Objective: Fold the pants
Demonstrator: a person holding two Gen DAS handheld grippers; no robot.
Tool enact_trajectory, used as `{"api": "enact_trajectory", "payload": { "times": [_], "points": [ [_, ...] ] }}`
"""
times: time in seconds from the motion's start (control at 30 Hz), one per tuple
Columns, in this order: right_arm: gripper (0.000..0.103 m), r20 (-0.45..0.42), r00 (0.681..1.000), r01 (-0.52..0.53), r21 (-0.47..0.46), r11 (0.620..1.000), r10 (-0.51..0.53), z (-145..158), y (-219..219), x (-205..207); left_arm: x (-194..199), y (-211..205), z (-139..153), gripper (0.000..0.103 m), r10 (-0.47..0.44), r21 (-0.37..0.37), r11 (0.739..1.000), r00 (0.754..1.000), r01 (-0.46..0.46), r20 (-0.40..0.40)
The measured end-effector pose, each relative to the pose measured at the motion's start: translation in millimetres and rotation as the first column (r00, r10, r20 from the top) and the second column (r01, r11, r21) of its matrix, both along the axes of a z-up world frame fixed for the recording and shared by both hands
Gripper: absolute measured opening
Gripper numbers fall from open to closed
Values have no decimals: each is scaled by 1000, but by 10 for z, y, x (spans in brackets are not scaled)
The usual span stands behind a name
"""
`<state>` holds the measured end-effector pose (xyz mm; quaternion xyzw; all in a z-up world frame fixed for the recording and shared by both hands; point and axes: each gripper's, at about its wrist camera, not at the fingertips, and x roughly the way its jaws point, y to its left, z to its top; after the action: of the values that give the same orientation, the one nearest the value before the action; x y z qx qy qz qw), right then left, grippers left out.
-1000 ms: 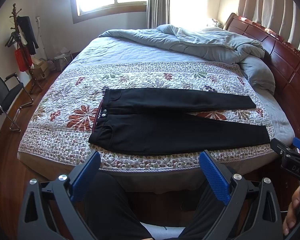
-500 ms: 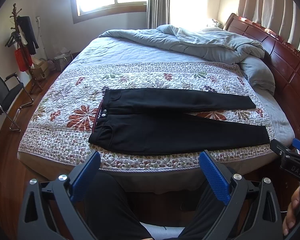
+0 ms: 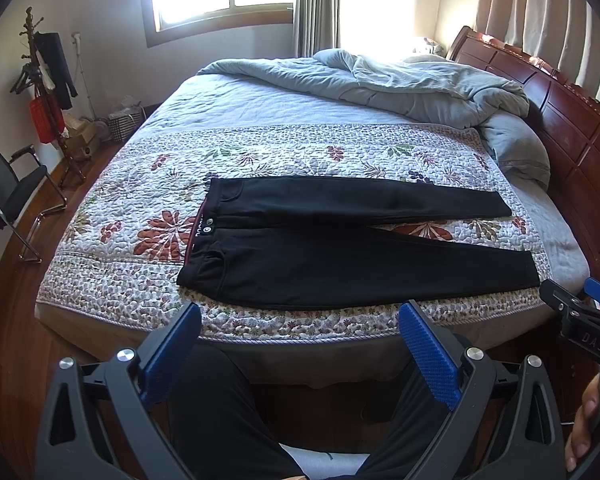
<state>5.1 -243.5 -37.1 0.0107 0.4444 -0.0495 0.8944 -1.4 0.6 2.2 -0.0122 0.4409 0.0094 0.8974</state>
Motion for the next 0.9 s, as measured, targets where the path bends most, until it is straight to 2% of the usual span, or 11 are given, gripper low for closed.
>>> {"api": "enact_trajectory", "payload": {
  "times": [0.9],
  "points": [
    [101, -3, 1000, 1, 1, 1000, -1, -30, 6, -11, 11, 2, -9, 99, 0, -3, 1000, 1000, 0, -4]
  ]
}}
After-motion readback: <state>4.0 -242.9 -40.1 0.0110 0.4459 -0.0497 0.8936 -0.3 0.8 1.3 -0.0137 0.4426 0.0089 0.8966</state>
